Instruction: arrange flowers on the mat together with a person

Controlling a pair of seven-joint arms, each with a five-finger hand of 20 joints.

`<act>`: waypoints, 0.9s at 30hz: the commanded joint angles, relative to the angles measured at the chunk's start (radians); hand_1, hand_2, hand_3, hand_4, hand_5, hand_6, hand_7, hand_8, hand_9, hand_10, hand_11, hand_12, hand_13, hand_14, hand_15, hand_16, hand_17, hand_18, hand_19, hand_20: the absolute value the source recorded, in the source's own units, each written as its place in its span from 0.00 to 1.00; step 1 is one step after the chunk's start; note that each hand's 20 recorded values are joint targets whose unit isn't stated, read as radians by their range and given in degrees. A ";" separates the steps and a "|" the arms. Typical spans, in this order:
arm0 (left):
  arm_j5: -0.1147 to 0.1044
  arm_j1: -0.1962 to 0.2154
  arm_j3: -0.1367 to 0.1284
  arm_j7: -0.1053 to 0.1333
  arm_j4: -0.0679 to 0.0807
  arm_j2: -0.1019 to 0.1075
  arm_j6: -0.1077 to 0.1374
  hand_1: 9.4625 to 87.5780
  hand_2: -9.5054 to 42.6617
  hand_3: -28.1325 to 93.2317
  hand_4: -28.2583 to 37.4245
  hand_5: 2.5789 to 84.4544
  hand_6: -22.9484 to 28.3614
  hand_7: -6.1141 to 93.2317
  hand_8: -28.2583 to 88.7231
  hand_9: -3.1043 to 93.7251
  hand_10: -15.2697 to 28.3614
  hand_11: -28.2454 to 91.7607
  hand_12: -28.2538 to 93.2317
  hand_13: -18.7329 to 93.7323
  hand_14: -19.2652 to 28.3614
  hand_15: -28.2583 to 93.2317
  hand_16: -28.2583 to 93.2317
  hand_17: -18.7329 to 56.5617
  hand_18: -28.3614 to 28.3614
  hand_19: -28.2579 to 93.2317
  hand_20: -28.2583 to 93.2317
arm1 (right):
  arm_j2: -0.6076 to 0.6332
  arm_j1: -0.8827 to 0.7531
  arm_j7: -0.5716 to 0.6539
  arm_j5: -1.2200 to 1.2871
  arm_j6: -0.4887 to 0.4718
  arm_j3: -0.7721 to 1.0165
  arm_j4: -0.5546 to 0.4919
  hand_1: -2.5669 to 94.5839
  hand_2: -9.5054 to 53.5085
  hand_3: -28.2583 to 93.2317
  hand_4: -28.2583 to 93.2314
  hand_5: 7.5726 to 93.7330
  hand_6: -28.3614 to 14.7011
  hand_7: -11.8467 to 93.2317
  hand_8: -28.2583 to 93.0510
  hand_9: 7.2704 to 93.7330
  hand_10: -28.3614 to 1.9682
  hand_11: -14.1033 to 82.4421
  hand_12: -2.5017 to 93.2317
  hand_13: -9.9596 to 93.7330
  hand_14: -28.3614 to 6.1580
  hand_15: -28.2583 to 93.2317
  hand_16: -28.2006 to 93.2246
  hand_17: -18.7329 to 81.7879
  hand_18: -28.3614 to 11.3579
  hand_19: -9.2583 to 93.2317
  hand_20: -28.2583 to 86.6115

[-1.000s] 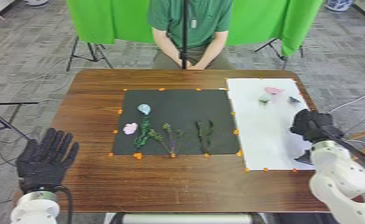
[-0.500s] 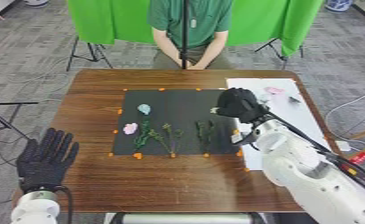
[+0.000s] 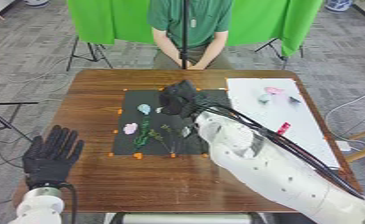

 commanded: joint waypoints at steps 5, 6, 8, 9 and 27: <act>-0.021 -0.002 0.002 -0.013 0.007 0.004 0.009 0.25 0.51 0.86 0.00 0.61 0.61 0.24 0.14 0.51 0.68 0.44 0.29 0.48 0.75 0.57 0.15 0.16 0.79 0.60 0.32 | -0.009 -0.015 0.033 -0.112 0.012 -0.079 0.029 0.59 0.05 0.77 0.00 0.66 0.76 0.54 0.15 0.76 0.71 0.26 0.32 0.60 0.56 0.40 0.43 0.34 0.29 0.52 0.38; -0.023 -0.003 0.001 -0.013 0.007 0.005 0.010 0.25 0.51 0.86 0.00 0.61 0.61 0.24 0.14 0.51 0.68 0.44 0.29 0.48 0.75 0.57 0.15 0.16 0.79 0.60 0.32 | -0.014 -0.026 0.037 -0.114 0.005 -0.070 0.030 0.59 0.05 0.77 0.00 0.66 0.76 0.54 0.15 0.76 0.71 0.27 0.32 0.60 0.56 0.40 0.43 0.34 0.29 0.52 0.38; -0.019 -0.007 0.002 -0.017 0.009 0.006 0.011 0.25 0.51 0.86 0.00 0.61 0.61 0.25 0.14 0.51 0.68 0.44 0.29 0.48 0.75 0.57 0.15 0.16 0.79 0.60 0.32 | -0.022 -0.034 0.052 -0.104 0.009 -0.067 0.032 0.59 0.04 0.77 0.00 0.65 0.75 0.54 0.15 0.76 0.71 0.27 0.31 0.60 0.56 0.40 0.43 0.34 0.29 0.52 0.38; -0.020 -0.009 0.003 -0.018 0.009 0.006 0.010 0.25 0.51 0.86 0.00 0.61 0.61 0.25 0.14 0.51 0.68 0.44 0.29 0.48 0.75 0.57 0.15 0.16 0.79 0.60 0.32 | -0.025 -0.034 0.057 -0.104 0.016 -0.070 0.034 0.59 0.04 0.77 0.00 0.65 0.75 0.54 0.15 0.75 0.70 0.27 0.31 0.60 0.56 0.40 0.43 0.34 0.29 0.52 0.38; -0.045 -0.011 0.009 -0.016 0.007 0.003 0.023 0.26 0.49 0.86 0.00 0.61 0.61 0.25 0.14 0.51 0.68 0.45 0.29 0.48 0.75 0.58 0.15 0.16 0.79 0.60 0.33 | -0.022 -0.072 0.069 -0.070 -0.026 -0.036 0.003 0.56 0.00 0.82 0.00 0.58 0.74 0.40 0.13 0.66 0.66 0.34 0.20 0.59 0.55 0.42 0.40 0.33 0.28 0.55 0.36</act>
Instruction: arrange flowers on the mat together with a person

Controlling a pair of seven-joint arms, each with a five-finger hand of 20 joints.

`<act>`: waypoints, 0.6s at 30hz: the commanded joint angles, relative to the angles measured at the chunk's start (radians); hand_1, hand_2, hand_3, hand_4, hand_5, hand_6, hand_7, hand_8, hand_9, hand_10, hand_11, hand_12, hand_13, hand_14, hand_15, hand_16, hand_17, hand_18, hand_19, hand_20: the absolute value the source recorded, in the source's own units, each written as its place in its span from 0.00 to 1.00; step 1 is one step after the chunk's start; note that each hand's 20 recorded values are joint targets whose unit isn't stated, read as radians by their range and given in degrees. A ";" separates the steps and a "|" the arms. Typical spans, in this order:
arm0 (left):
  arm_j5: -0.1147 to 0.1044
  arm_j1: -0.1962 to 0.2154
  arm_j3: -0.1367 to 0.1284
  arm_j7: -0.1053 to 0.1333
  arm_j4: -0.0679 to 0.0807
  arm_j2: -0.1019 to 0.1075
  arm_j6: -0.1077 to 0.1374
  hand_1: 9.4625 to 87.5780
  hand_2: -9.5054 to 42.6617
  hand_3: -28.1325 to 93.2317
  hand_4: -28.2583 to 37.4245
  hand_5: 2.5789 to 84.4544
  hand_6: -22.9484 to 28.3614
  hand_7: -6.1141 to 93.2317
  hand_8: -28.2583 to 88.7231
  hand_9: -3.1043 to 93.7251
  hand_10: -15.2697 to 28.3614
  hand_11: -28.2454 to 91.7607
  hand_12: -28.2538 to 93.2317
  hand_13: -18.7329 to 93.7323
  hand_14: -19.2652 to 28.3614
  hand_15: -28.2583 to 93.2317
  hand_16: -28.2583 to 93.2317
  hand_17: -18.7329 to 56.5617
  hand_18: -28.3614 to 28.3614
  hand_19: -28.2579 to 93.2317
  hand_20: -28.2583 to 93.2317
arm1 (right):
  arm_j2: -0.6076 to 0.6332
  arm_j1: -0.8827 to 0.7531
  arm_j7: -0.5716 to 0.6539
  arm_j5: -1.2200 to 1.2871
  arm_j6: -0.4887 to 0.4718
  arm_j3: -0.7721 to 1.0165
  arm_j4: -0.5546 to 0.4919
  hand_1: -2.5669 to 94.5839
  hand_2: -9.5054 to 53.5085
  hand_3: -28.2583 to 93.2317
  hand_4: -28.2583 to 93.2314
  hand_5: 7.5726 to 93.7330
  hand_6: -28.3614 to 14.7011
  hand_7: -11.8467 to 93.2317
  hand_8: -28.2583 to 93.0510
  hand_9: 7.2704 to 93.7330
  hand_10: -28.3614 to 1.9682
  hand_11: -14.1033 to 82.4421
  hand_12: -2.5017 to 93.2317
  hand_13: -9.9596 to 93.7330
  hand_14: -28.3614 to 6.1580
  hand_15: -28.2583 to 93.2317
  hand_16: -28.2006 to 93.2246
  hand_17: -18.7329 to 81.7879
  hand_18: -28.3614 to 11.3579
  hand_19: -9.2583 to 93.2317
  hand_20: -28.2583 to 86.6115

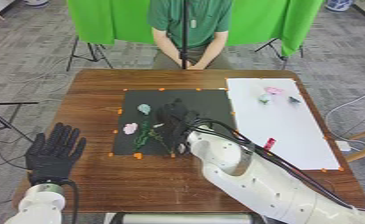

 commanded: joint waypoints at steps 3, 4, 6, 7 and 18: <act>-0.017 0.013 0.002 -0.005 0.002 -0.008 0.015 0.27 0.47 0.86 0.00 0.61 0.61 0.25 0.14 0.52 0.68 0.45 0.29 0.48 0.75 0.58 0.15 0.16 0.79 0.60 0.33 | 0.012 -0.013 0.013 0.045 -0.028 0.023 -0.035 0.55 0.00 0.85 0.00 0.57 0.74 0.37 0.09 0.65 0.66 0.33 0.19 0.58 0.54 0.42 0.40 0.33 0.28 0.56 0.36; -0.017 0.013 0.001 -0.005 0.002 -0.010 0.016 0.28 0.47 0.86 0.00 0.61 0.61 0.25 0.14 0.52 0.68 0.45 0.29 0.48 0.75 0.58 0.15 0.16 0.79 0.60 0.33 | 0.018 -0.018 0.016 0.054 -0.030 0.026 -0.045 0.55 0.00 0.85 0.00 0.57 0.74 0.37 0.09 0.65 0.66 0.33 0.19 0.58 0.54 0.42 0.40 0.32 0.27 0.56 0.36; -0.014 0.015 0.000 -0.007 0.002 -0.011 0.016 0.28 0.46 0.86 0.00 0.61 0.61 0.25 0.14 0.52 0.68 0.45 0.29 0.48 0.75 0.58 0.15 0.16 0.79 0.60 0.33 | 0.030 -0.032 0.014 0.049 -0.026 0.038 -0.062 0.54 0.00 0.86 0.00 0.55 0.73 0.36 0.09 0.63 0.65 0.33 0.19 0.58 0.54 0.42 0.40 0.32 0.27 0.56 0.36; -0.014 0.020 -0.002 -0.003 0.000 -0.011 0.015 0.28 0.46 0.86 0.00 0.61 0.61 0.26 0.14 0.52 0.67 0.45 0.29 0.48 0.75 0.58 0.15 0.16 0.79 0.60 0.33 | 0.032 -0.036 0.014 0.050 -0.025 0.041 -0.068 0.53 0.00 0.86 0.00 0.55 0.72 0.36 0.09 0.62 0.64 0.32 0.19 0.58 0.53 0.42 0.40 0.32 0.27 0.56 0.36; -0.019 0.030 -0.007 -0.003 -0.002 -0.020 0.014 0.28 0.46 0.86 0.00 0.60 0.61 0.26 0.14 0.52 0.67 0.45 0.29 0.48 0.75 0.58 0.14 0.16 0.79 0.60 0.33 | 0.117 -0.205 0.036 0.212 0.000 0.278 -0.268 0.46 0.00 0.89 0.00 0.48 0.66 0.34 0.10 0.55 0.58 0.30 0.18 0.55 0.48 0.42 0.39 0.30 0.25 0.56 0.35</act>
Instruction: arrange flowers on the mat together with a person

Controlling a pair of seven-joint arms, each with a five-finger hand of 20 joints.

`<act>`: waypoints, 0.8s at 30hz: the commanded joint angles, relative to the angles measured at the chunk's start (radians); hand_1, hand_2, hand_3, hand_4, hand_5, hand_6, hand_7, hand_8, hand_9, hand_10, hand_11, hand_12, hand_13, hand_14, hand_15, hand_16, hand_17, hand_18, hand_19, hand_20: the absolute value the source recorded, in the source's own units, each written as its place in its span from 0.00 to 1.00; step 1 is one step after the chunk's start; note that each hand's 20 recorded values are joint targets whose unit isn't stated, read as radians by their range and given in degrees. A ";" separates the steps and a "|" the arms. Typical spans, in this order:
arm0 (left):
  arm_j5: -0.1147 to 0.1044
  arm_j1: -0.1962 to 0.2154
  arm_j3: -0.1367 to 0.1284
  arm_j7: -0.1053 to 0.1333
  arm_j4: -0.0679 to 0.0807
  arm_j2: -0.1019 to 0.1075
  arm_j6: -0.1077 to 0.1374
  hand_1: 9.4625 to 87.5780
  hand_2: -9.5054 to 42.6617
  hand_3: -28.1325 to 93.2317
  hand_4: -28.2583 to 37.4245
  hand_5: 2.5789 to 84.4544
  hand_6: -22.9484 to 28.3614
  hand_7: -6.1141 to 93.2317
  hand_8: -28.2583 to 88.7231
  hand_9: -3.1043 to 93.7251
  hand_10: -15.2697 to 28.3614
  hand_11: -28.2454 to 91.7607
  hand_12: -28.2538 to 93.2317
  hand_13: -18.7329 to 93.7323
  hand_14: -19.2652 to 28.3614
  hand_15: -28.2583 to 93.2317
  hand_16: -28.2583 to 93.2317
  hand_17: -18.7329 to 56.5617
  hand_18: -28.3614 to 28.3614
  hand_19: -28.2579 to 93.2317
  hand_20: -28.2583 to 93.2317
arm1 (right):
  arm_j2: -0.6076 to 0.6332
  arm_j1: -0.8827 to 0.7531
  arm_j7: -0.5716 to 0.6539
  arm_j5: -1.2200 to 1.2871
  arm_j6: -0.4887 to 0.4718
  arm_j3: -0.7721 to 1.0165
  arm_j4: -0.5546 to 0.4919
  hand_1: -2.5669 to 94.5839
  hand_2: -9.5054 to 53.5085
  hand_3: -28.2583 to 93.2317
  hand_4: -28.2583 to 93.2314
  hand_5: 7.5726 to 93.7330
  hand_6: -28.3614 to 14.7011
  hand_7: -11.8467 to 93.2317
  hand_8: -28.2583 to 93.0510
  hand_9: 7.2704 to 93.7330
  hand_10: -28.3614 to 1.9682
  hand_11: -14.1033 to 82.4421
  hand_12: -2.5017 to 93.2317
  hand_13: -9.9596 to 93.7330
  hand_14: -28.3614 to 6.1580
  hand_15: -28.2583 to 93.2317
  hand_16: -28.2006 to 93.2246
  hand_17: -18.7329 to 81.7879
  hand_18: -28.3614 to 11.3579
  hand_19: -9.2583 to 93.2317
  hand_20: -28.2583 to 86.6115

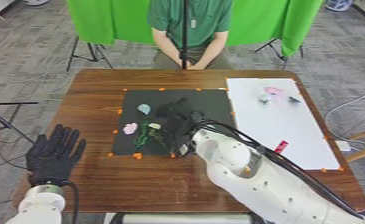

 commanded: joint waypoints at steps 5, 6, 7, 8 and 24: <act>-0.007 0.043 -0.018 0.008 -0.009 -0.018 0.005 0.27 0.48 0.86 0.00 0.61 0.61 0.26 0.14 0.52 0.67 0.45 0.29 0.48 0.75 0.58 0.14 0.16 0.79 0.60 0.33 | 0.156 -0.279 0.032 0.240 0.059 0.386 -0.248 0.46 0.00 0.88 0.00 0.47 0.66 0.33 0.10 0.53 0.57 0.30 0.17 0.55 0.47 0.43 0.39 0.31 0.25 0.57 0.35; -0.007 0.045 -0.021 0.009 -0.009 -0.021 0.004 0.27 0.49 0.86 0.00 0.61 0.61 0.26 0.14 0.52 0.67 0.45 0.29 0.48 0.75 0.58 0.14 0.16 0.79 0.60 0.33 | 0.159 -0.323 0.012 0.297 0.036 0.456 -0.265 0.46 0.00 0.88 0.00 0.47 0.65 0.33 0.10 0.53 0.57 0.29 0.17 0.55 0.47 0.42 0.39 0.31 0.25 0.57 0.35; -0.006 0.050 -0.025 0.009 -0.012 -0.023 0.005 0.27 0.49 0.86 0.00 0.61 0.61 0.26 0.14 0.52 0.68 0.45 0.29 0.48 0.75 0.58 0.14 0.16 0.79 0.60 0.33 | 0.166 -0.365 0.000 0.367 0.021 0.519 -0.281 0.46 0.00 0.88 0.00 0.47 0.65 0.32 0.10 0.52 0.57 0.28 0.17 0.54 0.47 0.42 0.39 0.31 0.25 0.57 0.35; -0.007 0.052 -0.026 0.009 -0.013 -0.024 0.008 0.27 0.49 0.86 0.00 0.61 0.61 0.26 0.14 0.52 0.68 0.45 0.29 0.48 0.75 0.58 0.14 0.16 0.79 0.60 0.33 | 0.171 -0.410 -0.002 0.449 0.012 0.583 -0.299 0.46 0.00 0.88 0.00 0.46 0.65 0.32 0.10 0.51 0.57 0.28 0.17 0.54 0.47 0.42 0.39 0.31 0.25 0.57 0.35; -0.017 0.077 -0.041 0.028 -0.026 -0.024 0.021 0.26 0.49 0.86 0.00 0.61 0.61 0.26 0.14 0.52 0.68 0.45 0.29 0.48 0.75 0.58 0.14 0.16 0.79 0.60 0.33 | 0.117 -0.941 -0.156 1.164 0.061 1.232 -0.369 0.46 0.05 0.88 0.00 0.45 0.68 0.31 0.11 0.50 0.64 0.26 0.18 0.55 0.51 0.39 0.41 0.31 0.27 0.51 0.36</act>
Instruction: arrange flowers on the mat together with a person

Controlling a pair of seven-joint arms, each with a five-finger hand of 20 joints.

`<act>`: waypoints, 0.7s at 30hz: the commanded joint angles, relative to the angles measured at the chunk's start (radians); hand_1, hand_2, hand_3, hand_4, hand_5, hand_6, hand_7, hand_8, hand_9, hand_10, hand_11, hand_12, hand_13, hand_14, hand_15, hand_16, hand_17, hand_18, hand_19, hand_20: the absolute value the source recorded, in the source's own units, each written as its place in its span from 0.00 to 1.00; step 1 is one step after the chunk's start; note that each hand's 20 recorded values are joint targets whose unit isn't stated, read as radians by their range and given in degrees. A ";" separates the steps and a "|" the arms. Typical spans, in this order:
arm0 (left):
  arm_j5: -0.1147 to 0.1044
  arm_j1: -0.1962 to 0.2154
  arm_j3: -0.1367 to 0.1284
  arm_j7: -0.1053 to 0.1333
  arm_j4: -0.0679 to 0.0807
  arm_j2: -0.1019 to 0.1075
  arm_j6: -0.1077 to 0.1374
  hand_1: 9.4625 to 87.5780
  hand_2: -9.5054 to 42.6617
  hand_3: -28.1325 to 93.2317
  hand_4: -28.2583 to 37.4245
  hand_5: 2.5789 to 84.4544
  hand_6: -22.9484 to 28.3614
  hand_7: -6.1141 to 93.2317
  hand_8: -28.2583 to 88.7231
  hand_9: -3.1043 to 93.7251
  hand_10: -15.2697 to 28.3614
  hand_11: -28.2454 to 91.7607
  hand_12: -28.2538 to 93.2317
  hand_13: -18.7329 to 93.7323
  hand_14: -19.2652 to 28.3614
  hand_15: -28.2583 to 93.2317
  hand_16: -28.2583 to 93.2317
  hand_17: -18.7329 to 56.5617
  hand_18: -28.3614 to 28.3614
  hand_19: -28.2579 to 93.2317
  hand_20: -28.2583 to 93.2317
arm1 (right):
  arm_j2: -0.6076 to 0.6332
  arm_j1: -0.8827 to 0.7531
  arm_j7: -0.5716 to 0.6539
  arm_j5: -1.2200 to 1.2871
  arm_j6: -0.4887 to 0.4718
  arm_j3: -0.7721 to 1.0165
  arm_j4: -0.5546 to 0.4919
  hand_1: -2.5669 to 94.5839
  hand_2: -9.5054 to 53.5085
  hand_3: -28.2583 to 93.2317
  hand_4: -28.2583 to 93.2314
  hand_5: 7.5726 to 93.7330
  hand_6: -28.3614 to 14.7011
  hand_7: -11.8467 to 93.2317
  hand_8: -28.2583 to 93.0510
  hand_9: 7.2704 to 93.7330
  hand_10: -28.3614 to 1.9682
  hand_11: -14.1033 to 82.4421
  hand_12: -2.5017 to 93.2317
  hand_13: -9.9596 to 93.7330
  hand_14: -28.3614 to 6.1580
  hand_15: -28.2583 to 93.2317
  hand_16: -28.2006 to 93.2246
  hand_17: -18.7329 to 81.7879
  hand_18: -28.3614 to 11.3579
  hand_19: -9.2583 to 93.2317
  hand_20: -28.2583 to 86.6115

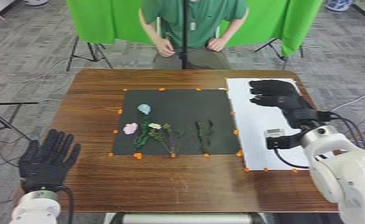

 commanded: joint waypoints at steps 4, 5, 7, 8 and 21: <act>-0.017 0.029 0.000 0.014 -0.007 -0.006 0.018 0.26 0.50 0.86 0.00 0.61 0.61 0.26 0.14 0.52 0.68 0.45 0.29 0.48 0.75 0.58 0.14 0.17 0.79 0.60 0.33 | -0.047 -0.293 -0.099 0.297 0.085 0.268 -0.021 0.47 0.04 0.88 0.00 0.46 0.69 0.31 0.11 0.50 0.65 0.25 0.18 0.55 0.52 0.39 0.42 0.31 0.27 0.50 0.36; -0.015 0.025 0.001 0.012 -0.006 -0.007 0.018 0.26 0.50 0.86 0.00 0.61 0.61 0.26 0.14 0.52 0.68 0.45 0.29 0.48 0.75 0.58 0.14 0.17 0.79 0.60 0.33 | -0.055 -0.304 -0.100 0.302 0.096 0.273 -0.027 0.47 0.04 0.88 0.00 0.46 0.69 0.31 0.11 0.50 0.65 0.25 0.18 0.55 0.52 0.39 0.42 0.31 0.27 0.50 0.37; -0.015 0.028 0.001 0.011 -0.007 -0.007 0.016 0.26 0.50 0.86 0.00 0.61 0.61 0.26 0.14 0.52 0.68 0.45 0.29 0.48 0.75 0.58 0.14 0.17 0.79 0.60 0.33 | -0.070 -0.325 -0.103 0.302 0.104 0.281 -0.034 0.48 0.03 0.88 0.00 0.47 0.69 0.32 0.11 0.50 0.66 0.25 0.18 0.55 0.53 0.38 0.43 0.31 0.27 0.50 0.37; -0.014 0.028 0.000 0.011 -0.007 -0.009 0.018 0.26 0.50 0.86 0.00 0.61 0.61 0.26 0.14 0.52 0.68 0.45 0.29 0.48 0.75 0.58 0.14 0.17 0.79 0.60 0.33 | -0.077 -0.333 -0.106 0.301 0.110 0.282 -0.037 0.48 0.03 0.88 0.00 0.47 0.70 0.32 0.11 0.51 0.66 0.25 0.18 0.55 0.53 0.38 0.43 0.31 0.27 0.49 0.37; -0.020 0.036 0.004 0.016 -0.011 -0.014 0.020 0.26 0.50 0.86 0.00 0.61 0.61 0.26 0.14 0.52 0.68 0.45 0.29 0.48 0.75 0.58 0.14 0.17 0.79 0.60 0.33 | -0.122 -0.389 -0.103 0.297 0.072 0.351 -0.057 0.49 0.03 0.89 0.00 0.48 0.70 0.33 0.10 0.51 0.67 0.26 0.18 0.56 0.54 0.38 0.44 0.31 0.28 0.49 0.38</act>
